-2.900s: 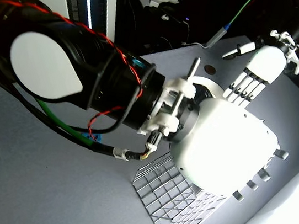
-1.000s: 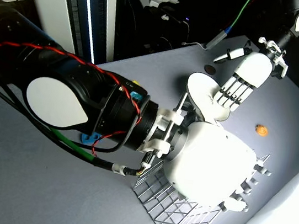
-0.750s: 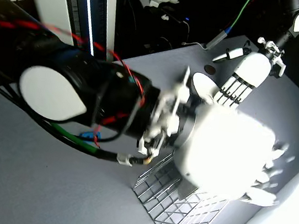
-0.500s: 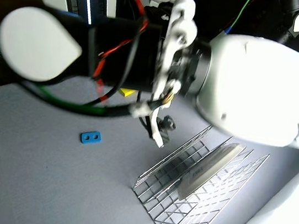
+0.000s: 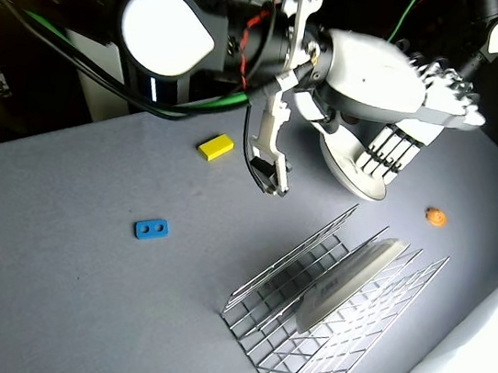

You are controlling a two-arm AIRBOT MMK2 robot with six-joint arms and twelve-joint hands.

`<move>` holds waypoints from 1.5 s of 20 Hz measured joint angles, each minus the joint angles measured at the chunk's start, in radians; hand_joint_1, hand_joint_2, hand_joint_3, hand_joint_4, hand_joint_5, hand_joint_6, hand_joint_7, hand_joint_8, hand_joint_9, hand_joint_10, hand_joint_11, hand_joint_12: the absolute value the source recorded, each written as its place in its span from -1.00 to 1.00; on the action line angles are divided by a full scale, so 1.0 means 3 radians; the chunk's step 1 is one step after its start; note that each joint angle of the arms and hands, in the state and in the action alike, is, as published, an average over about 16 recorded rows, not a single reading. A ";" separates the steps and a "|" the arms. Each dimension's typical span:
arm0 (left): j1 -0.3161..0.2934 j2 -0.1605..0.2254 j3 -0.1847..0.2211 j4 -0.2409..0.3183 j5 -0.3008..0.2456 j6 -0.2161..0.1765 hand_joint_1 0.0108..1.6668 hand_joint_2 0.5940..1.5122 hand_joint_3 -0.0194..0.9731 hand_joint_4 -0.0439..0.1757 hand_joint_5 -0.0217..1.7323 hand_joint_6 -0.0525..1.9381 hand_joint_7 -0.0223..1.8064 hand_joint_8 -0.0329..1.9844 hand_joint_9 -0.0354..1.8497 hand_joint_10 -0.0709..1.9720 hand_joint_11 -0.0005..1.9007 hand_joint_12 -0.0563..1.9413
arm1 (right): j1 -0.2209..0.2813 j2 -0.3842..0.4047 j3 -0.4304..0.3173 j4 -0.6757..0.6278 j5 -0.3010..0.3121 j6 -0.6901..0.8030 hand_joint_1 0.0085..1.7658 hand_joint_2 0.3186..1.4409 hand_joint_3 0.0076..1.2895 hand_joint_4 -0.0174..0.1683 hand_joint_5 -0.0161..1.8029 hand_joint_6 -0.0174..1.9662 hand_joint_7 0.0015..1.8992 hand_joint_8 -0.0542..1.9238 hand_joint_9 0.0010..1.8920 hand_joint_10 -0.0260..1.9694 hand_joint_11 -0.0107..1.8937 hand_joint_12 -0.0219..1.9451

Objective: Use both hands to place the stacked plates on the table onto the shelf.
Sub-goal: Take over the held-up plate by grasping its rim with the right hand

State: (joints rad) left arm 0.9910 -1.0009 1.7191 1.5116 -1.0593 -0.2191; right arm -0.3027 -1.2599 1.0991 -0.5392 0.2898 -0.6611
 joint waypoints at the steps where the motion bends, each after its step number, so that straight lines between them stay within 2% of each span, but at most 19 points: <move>1: 0.0000 0.0000 0.0000 0.0000 0.0000 0.0000 -1.00 -0.12 -0.94 -0.68 -0.99 -0.98 -0.97 -0.97 -0.99 -0.97 -0.97 -0.92 | -0.0045 -0.0049 -0.0005 0.0026 -0.0026 -0.0106 0.20 0.16 -0.99 -0.79 -0.96 -0.94 -0.98 -0.93 -0.99 -0.98 -0.97 -0.97; 9: 0.0000 -0.0002 0.0000 0.0000 0.0000 -0.0001 -1.00 -0.12 -0.94 -0.68 -0.99 -0.98 -0.97 -0.97 -0.99 -0.97 -0.97 -0.92 | -0.0341 -0.0518 0.0213 0.0094 -0.0303 -0.0538 0.20 0.21 -0.99 -0.78 -0.96 -0.94 -0.98 -0.93 -0.99 -0.98 -0.97 -0.97; 15: 0.0000 -0.0003 0.0000 0.0004 0.0000 -0.0002 -1.00 -0.13 -0.94 -0.68 -0.99 -0.98 -0.97 -0.97 -0.99 -0.97 -0.97 -0.92 | -0.0476 -0.0871 0.0477 0.0103 -0.0475 -0.0660 0.19 0.25 -0.99 -0.78 -0.96 -0.94 -0.98 -0.93 -0.99 -0.98 -0.97 -0.97; 19: -0.0011 -0.0005 0.0001 0.0021 -0.0001 -0.0005 -1.00 -0.12 -0.94 -0.68 -0.99 -0.98 -0.97 -0.97 -0.99 -0.97 -0.97 -0.92 | -0.0536 -0.1066 0.0638 0.0108 -0.0507 -0.0718 0.19 0.26 -0.99 -0.78 -0.95 -0.94 -0.97 -0.93 -0.98 -0.98 -0.97 -0.97; 22: -0.0020 -0.0008 0.0002 0.0034 -0.0001 -0.0009 -1.00 -0.12 -0.94 -0.68 -0.99 -0.98 -0.97 -0.97 -0.99 -0.97 -0.97 -0.92 | -0.0567 -0.1195 0.0736 0.0109 -0.0490 -0.0745 0.20 0.28 -0.99 -0.78 -0.87 -0.94 -0.89 -0.92 -0.90 -0.97 -0.96 -0.76; 25: -0.0029 -0.0010 0.0002 0.0046 -0.0001 -0.0016 -1.00 -0.11 -0.94 -0.68 -0.99 -0.98 -0.97 -0.97 -0.99 -0.97 -0.97 -0.92 | -0.0587 -0.1300 0.0827 0.0106 -0.0446 -0.0760 0.22 0.30 -0.99 -0.80 -0.75 -0.88 -0.76 -0.85 -0.77 -0.87 -0.86 -0.49; 30: -0.0054 -0.0015 0.0003 0.0073 -0.0001 -0.0031 -1.00 -0.12 -0.94 -0.68 -0.99 -0.98 -0.97 -0.97 -0.99 -0.97 -0.97 -0.92 | -0.0592 -0.1404 0.0923 0.0100 -0.0365 -0.0771 0.27 0.30 -0.99 -0.85 -0.55 -0.65 -0.55 -0.56 -0.51 -0.46 -0.60 -0.08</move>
State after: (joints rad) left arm 0.9746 -1.0053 1.7202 1.5336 -1.0596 -0.2284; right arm -0.4802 -1.6811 1.3759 -0.5091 0.1804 -0.8924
